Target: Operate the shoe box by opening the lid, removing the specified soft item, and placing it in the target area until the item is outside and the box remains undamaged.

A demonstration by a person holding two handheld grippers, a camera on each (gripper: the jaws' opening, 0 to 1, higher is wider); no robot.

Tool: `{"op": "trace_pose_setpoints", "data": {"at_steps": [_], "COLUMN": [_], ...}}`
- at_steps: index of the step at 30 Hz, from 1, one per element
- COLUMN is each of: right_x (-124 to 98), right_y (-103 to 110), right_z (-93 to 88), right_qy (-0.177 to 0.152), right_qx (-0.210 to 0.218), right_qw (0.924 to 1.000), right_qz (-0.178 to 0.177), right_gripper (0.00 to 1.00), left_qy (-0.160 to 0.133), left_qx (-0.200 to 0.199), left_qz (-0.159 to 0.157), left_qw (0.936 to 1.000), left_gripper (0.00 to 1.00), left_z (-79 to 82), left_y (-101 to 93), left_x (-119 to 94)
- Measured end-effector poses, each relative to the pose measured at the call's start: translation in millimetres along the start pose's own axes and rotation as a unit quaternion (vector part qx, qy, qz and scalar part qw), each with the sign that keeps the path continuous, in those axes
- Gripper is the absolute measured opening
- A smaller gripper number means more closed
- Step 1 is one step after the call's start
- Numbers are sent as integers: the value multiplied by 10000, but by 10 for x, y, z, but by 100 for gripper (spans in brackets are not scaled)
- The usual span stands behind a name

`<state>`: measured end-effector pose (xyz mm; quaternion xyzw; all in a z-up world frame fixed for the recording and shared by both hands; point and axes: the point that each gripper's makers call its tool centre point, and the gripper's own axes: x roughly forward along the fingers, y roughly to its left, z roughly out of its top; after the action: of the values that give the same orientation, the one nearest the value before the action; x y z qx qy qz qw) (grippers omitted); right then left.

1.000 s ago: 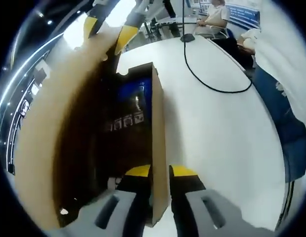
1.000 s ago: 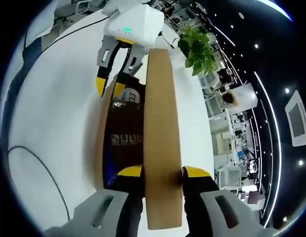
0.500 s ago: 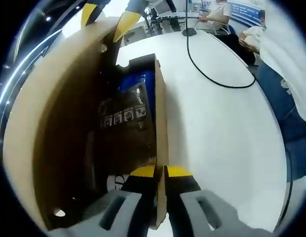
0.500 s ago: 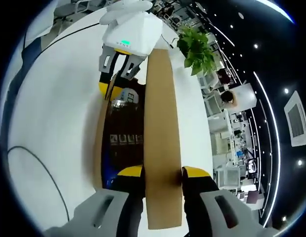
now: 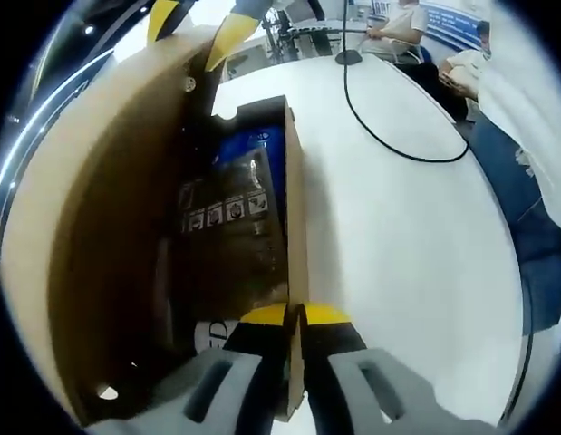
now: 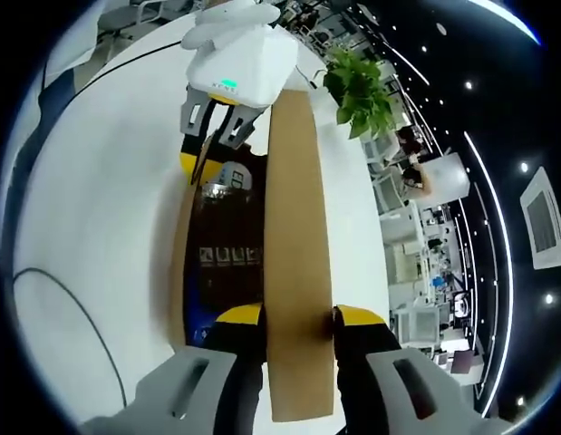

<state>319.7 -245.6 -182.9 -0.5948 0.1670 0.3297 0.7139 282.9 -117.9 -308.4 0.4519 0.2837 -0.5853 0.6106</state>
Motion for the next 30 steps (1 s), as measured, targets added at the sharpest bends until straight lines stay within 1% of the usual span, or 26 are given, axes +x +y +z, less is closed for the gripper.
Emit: {"op": "trace_pose_setpoints", "data": {"at_steps": [5, 10, 16, 17, 18, 23, 30], "right_x": [-2, -6, -14, -17, -20, -23, -13], "right_y": [-3, -29, -96, -110, -129, -185, -243], "right_z": [1, 1, 6, 7, 6, 6, 2], "right_qy": [-4, -17, -25, -26, -23, -29, 0], "right_qx": [-13, 26, 16, 18, 24, 9, 6], "right_qw": [10000, 10000, 10000, 10000, 10000, 10000, 10000], "right_qz": [7, 39, 34, 31, 22, 16, 39], "right_gripper": [28, 28, 27, 27, 27, 26, 26], "left_qy": [38, 169, 149, 145, 169, 202, 168], "left_qx": [-83, -88, -88, -135, -302, -190, -197], "left_qz": [-38, -77, -118, -119, -164, -221, -261], "left_qw": [10000, 9998, 9998, 9997, 9993, 9994, 9993], "left_gripper": [4, 3, 3, 3, 2, 2, 2], "left_z": [-2, -1, -5, -6, -7, -9, -12], "left_y": [3, -3, -12, -19, -34, -25, -37], "left_x": [5, 19, 15, 15, 16, 23, 34]}}
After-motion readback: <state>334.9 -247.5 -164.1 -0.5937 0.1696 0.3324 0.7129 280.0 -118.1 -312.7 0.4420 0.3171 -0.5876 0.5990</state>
